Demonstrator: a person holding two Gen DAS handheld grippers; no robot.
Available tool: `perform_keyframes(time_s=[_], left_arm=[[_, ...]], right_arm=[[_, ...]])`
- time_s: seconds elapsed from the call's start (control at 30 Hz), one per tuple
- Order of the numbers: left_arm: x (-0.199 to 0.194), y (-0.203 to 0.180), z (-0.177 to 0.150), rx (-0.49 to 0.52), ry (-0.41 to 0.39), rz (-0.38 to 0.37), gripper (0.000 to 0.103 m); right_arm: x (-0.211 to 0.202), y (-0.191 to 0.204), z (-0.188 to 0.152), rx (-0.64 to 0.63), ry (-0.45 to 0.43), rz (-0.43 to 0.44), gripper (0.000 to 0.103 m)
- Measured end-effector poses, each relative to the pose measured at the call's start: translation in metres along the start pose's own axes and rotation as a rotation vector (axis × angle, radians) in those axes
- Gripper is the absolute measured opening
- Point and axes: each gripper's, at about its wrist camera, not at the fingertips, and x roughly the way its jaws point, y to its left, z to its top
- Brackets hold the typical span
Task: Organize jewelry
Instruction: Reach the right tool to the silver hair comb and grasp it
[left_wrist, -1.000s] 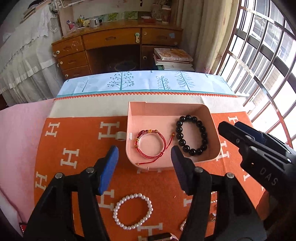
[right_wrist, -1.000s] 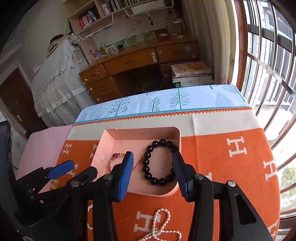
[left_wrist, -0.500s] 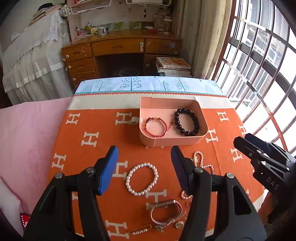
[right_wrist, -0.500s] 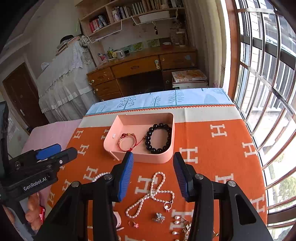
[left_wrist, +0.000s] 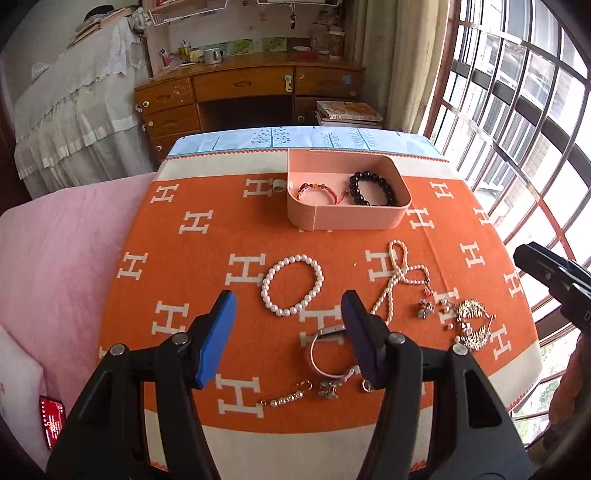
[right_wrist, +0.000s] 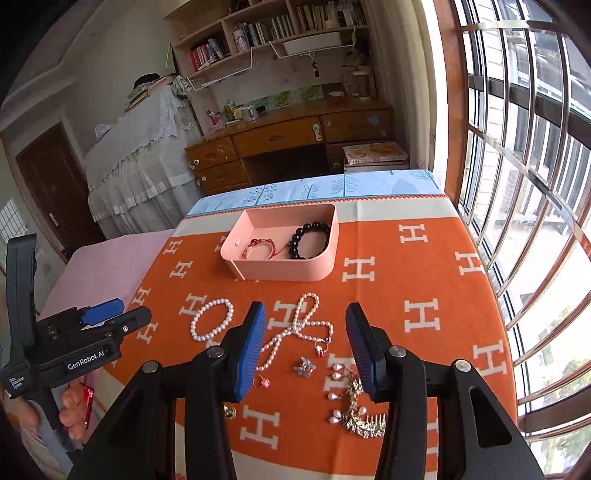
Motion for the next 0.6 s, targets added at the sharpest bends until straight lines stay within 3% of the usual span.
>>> perform_keyframes(time_s=[0.2, 0.4, 0.6], left_arm=[[0.009, -0.006, -0.031, 0.047, 0.024, 0.004, 0.056], [0.034, -0.009, -0.057, 0.067, 0.084, -0.036, 0.056], [0.045, -0.028, -0.073, 0.167, 0.101, -0.073, 0.056]], right_arm=[[-0.01, -0.031, -0.036, 0.047, 0.046, -0.027, 0.045], [0.008, -0.051, -0.068, 0.067, 0.13, -0.058, 0.045], [0.041, -0.05, -0.084, 0.07, 0.214, -0.032, 0.041]])
